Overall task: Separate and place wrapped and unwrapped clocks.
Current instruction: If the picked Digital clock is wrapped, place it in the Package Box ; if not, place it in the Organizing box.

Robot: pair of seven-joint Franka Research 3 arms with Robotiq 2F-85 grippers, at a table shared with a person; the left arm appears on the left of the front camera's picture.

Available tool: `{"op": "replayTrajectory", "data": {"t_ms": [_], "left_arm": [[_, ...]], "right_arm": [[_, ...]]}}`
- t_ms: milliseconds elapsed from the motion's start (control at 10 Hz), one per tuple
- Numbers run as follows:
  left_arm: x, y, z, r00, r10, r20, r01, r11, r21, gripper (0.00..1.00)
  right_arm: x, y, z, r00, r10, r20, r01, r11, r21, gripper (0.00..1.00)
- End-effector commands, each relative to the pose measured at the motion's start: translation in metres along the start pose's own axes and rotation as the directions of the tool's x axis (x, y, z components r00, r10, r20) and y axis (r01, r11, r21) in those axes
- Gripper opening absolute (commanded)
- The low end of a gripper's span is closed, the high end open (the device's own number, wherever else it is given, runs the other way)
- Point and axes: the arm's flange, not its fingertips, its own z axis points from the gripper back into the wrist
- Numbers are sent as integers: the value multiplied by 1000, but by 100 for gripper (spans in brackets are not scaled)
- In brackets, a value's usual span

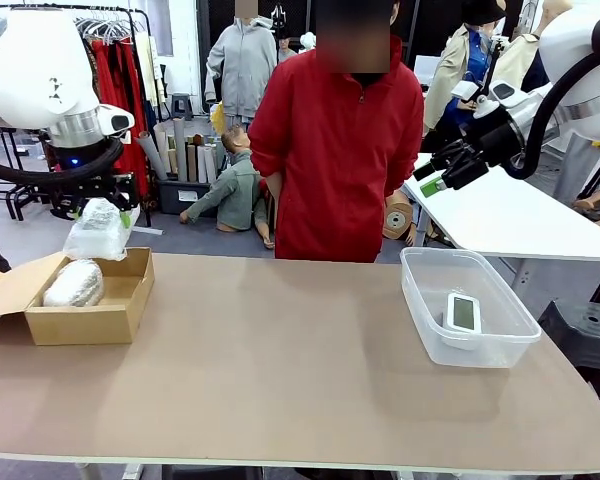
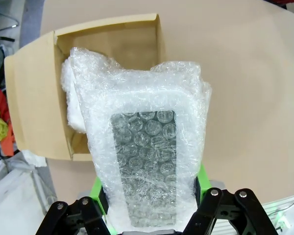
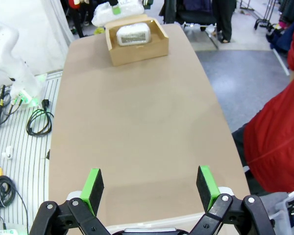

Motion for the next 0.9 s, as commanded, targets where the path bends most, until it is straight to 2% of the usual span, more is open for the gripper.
{"op": "replayTrajectory", "data": {"t_ms": [0, 200, 400, 800], "left_arm": [[19, -3, -6, 997, -3, -72, 4, 1000, 5, 0], [36, -1, -23, 996, -2, -85, 2, 1000, -2, 0], [42, 3, -43, 998, 19, -58, -18, 1000, 18, 0], [57, 12, -82, 996, 14, -85, -11, 999, 35, 0]], "right_arm": [[1, 3, 0, 1000, 5, 0, -5, 1000, -2, 100], [1, 3, 0, 1000, 5, 0, -5, 1000, -2, 100], [1, 3, 0, 1000, 5, 0, -5, 1000, -2, 100], [1, 3, 0, 1000, 5, 0, -5, 1000, -2, 100]]}}
